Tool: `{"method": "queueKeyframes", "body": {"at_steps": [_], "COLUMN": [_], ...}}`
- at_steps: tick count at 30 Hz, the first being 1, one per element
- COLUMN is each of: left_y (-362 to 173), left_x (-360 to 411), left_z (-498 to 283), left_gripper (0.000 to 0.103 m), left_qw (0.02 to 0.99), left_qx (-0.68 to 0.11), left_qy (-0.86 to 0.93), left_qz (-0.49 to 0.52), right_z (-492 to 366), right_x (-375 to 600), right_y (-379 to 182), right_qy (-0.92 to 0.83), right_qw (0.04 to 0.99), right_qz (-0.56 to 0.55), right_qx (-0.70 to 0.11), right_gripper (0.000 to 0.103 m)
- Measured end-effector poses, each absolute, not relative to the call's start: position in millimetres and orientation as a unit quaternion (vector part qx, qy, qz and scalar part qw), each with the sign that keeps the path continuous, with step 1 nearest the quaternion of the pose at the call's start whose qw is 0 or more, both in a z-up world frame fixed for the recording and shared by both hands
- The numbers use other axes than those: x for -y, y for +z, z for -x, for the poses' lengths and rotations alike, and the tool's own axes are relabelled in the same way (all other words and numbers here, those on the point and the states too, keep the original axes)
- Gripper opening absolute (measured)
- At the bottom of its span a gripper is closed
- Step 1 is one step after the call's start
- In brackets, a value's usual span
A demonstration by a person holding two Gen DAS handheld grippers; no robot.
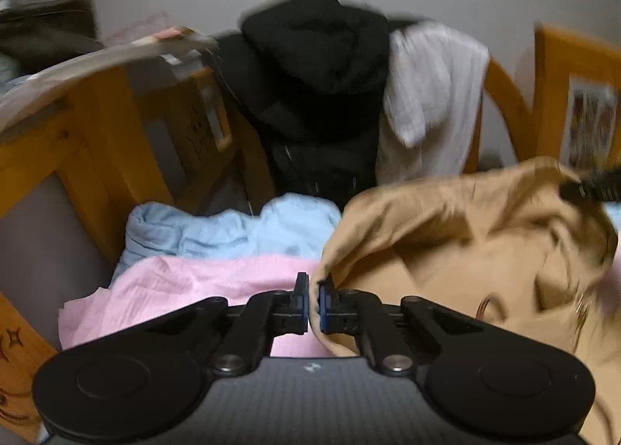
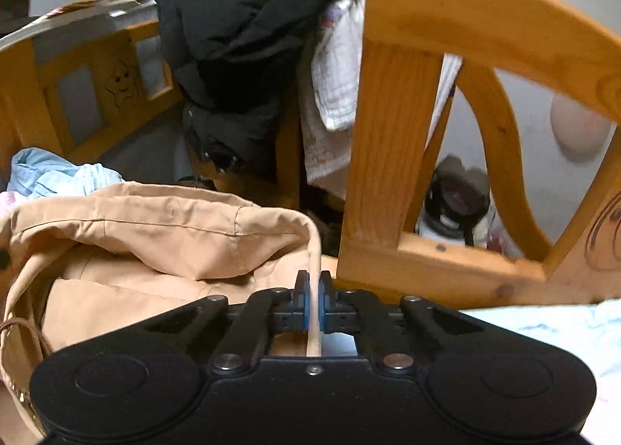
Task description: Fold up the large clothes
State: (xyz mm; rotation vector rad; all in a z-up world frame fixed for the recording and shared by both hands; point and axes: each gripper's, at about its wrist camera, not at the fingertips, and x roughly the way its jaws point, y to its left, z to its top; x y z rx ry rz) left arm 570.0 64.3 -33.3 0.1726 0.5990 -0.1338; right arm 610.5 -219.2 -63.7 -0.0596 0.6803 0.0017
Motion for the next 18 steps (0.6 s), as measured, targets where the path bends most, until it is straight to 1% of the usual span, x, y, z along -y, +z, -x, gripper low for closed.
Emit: {"method": "queueKeyframes", "body": {"at_steps": [2,3,5,6,10,12,13,15,16,17,18], "left_y": [-27.9,-28.6,-39.4,-46.4,-61.8,-63.1,-62.4,-61.9,-60.9,-59.1,-57.2], "left_x": [-74.9,-82.8,-102.4,-105.9,-106.6,-104.4,-102.7,-101.8,-104.5,-105.6,-107.6], "left_z": [-558.4,-554.5,-555.1,-556.0,-551.3,-550.4,-549.3,-547.4,-546.6,-543.7,-539.9], "left_gripper": [0.003,0.003,0.003,0.004,0.004,0.005,0.006,0.011,0.026,0.038,0.056], "left_qw": [0.961,0.965,0.962,0.959,0.954,0.952,0.953,0.950,0.949,0.949,0.951], "left_qx": [-0.264,-0.257,-0.269,-0.281,-0.299,-0.300,-0.295,-0.300,-0.305,-0.305,-0.301], "left_qy": [-0.053,-0.044,-0.039,-0.042,-0.040,-0.044,-0.045,-0.059,-0.063,-0.066,-0.069], "left_qz": [-0.057,-0.038,0.005,0.005,-0.011,-0.033,-0.047,-0.059,-0.050,-0.038,-0.026], "right_z": [-587.9,-571.0,-540.7,-530.7,-506.3,-500.4,-497.2,-490.2,-486.3,-485.3,-482.3], "right_x": [218.7,217.4,220.4,223.8,221.1,224.1,223.7,225.4,227.6,230.2,233.5], "right_y": [-53.6,-49.9,-53.6,-61.3,-103.1,-112.0,-114.7,-112.9,-108.1,-100.1,-92.0], "right_qy": [-0.005,-0.017,-0.040,-0.036,-0.031,-0.032,-0.026,-0.008,0.000,0.007,0.011], "right_qw": [0.959,0.969,0.977,0.976,0.956,0.953,0.950,0.948,0.949,0.952,0.955], "right_qz": [0.062,0.094,0.139,0.157,0.243,0.248,0.258,0.265,0.256,0.244,0.233], "right_qx": [-0.276,-0.230,-0.158,-0.148,-0.162,-0.170,-0.173,-0.175,-0.182,-0.186,-0.185], "right_gripper": [0.002,0.002,0.002,0.001,0.001,0.002,0.002,0.005,0.016,0.025,0.043]}}
